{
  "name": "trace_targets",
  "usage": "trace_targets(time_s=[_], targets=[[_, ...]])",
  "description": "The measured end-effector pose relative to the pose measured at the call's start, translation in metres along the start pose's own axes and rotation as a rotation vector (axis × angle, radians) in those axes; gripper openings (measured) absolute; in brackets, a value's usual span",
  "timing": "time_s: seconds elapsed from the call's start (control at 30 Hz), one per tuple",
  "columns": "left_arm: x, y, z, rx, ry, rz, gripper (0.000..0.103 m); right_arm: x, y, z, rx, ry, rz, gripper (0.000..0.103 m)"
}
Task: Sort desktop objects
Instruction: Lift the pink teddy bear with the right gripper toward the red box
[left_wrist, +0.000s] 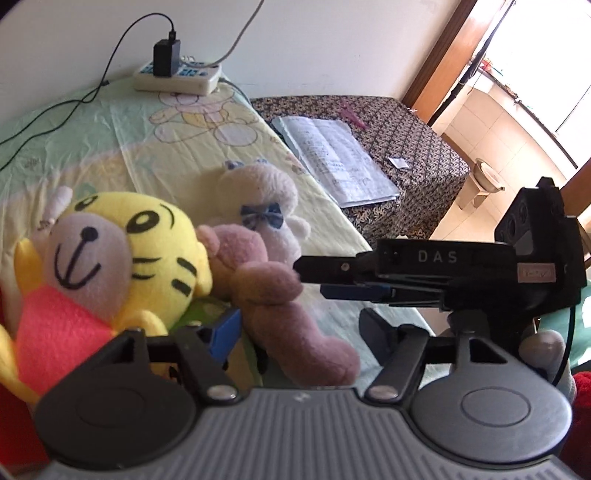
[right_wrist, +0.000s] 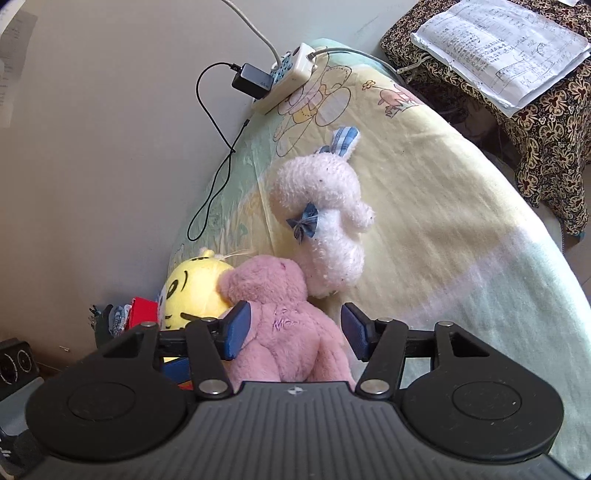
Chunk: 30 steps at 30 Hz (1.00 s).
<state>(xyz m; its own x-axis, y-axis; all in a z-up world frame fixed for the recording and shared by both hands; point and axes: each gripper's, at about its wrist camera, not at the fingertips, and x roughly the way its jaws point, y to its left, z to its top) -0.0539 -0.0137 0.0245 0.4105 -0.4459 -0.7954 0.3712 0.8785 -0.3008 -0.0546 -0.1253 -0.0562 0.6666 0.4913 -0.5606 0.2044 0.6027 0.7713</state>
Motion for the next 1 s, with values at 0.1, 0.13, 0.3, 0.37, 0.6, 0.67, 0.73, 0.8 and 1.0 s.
trace_targets(time_s=[0.1,0.13,0.3,0.37,0.6,0.67,0.73,0.8,1.0], targets=[[0.017,-0.006,0.001,0.048,0.042,0.075,0.055,0.002,-0.002,0.0,-0.001,0.023,0.011,0.058],[0.022,-0.007,0.0,0.057,0.055,0.086,0.05,0.003,-0.003,-0.001,0.003,0.033,0.027,0.058],[0.026,0.0,-0.001,0.053,0.04,0.11,0.036,0.011,-0.006,-0.002,0.016,0.053,0.037,0.058],[0.024,0.003,-0.001,0.049,0.025,0.1,0.034,0.018,-0.012,-0.003,0.065,0.074,0.067,0.058],[0.0,-0.009,0.001,0.085,-0.049,0.075,0.032,0.016,-0.005,0.0,0.1,0.091,0.159,0.049],[-0.01,-0.013,0.003,0.095,-0.081,0.058,0.032,0.006,0.005,0.002,0.066,0.081,0.169,0.049],[-0.019,-0.018,0.004,0.103,-0.111,0.05,0.032,-0.004,0.014,0.004,0.043,0.065,0.175,0.049],[-0.03,-0.024,0.005,0.13,-0.155,0.053,0.032,-0.013,0.023,0.005,0.014,0.04,0.187,0.049],[-0.074,-0.037,0.004,0.186,-0.297,0.068,0.032,-0.036,0.049,0.007,-0.02,-0.03,0.284,0.05]])
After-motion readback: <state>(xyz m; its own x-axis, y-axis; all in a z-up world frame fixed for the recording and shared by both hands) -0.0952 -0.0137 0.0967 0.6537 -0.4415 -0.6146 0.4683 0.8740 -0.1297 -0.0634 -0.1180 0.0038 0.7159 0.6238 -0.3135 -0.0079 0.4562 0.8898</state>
